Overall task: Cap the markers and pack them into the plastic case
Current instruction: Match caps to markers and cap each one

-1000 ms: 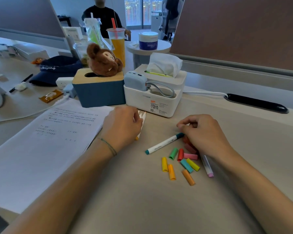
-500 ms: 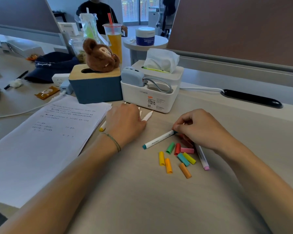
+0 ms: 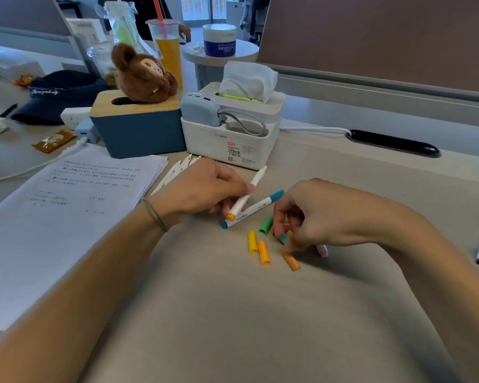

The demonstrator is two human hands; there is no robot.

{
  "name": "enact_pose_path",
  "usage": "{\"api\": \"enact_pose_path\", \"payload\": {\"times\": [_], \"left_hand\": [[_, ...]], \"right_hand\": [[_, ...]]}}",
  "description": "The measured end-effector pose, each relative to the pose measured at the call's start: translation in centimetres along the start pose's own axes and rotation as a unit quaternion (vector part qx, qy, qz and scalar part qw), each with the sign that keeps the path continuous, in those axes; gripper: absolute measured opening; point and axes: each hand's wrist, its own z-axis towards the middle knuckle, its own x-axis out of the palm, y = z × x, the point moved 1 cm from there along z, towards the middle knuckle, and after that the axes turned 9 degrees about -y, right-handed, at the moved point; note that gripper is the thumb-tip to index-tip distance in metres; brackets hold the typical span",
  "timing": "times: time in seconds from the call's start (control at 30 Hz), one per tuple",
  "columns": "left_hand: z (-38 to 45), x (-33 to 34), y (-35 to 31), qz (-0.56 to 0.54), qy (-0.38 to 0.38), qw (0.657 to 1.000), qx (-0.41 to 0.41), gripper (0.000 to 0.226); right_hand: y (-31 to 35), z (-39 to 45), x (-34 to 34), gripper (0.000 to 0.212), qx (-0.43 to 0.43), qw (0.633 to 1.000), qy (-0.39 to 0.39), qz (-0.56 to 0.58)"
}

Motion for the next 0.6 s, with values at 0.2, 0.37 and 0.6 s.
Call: {"api": "enact_pose_path", "payload": {"times": [0.2, 0.37, 0.6], "left_hand": [[-0.5, 0.4, -0.6, -0.040, 0.050, 0.998, -0.010, 0.015], [-0.4, 0.7, -0.2, -0.031, 0.067, 0.997, -0.010, 0.012], [-0.2, 0.6, 0.0, -0.024, 0.069, 0.997, -0.007, 0.010]], "right_hand": [[0.3, -1.5, 0.1, 0.024, -0.014, 0.996, 0.019, -0.082], [0.6, -1.9, 1.3, 0.024, -0.025, 0.989, -0.017, -0.145], [1.0, -2.0, 2.0, 0.015, -0.032, 0.986, -0.028, -0.161]]}}
